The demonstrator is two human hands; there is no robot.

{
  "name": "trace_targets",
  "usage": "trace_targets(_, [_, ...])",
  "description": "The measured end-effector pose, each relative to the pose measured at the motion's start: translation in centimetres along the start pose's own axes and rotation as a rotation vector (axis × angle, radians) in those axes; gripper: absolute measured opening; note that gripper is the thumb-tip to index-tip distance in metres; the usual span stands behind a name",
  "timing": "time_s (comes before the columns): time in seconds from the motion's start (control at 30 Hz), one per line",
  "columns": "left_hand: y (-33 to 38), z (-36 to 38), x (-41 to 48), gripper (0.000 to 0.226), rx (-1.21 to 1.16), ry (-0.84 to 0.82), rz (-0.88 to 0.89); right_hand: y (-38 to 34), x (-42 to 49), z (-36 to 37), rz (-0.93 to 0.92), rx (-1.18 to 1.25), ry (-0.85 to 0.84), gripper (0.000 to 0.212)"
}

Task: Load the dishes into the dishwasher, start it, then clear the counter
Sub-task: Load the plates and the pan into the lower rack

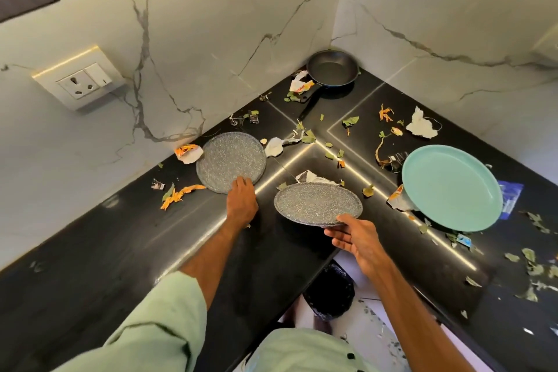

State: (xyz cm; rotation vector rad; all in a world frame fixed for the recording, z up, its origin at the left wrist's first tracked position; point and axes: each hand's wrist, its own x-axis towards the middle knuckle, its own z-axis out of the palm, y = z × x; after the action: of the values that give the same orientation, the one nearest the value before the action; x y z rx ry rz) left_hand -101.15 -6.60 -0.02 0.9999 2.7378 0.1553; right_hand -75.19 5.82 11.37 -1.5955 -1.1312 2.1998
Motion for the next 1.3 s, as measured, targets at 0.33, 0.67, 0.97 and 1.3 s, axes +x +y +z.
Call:
trace_targets(0.33, [-0.4, 3.4, -9.2, 0.026, -0.125, 0.046, 0.254, 0.6, 0.5, 1.3, -0.024, 0.005, 0.045, 0.014])
trace_targets(0.67, [-4.4, 0.4, -6.8, 0.027, -0.431, -0.017, -0.431, 1.9, 0.5, 2.0, 0.003, -0.014, 0.077, 0.013])
trace_targets(0.97, [-4.7, -2.8, -3.4, 0.022, -0.701, -0.141, -0.451, 1.9, 0.6, 1.7, 0.012, 0.028, 0.097, 0.009])
trace_targets(1.3, [-4.2, -7.9, -1.0, 0.039, -0.877, -0.011, -0.255, 0.9, 0.3, 0.6, -0.057, 0.09, 0.092, 0.014])
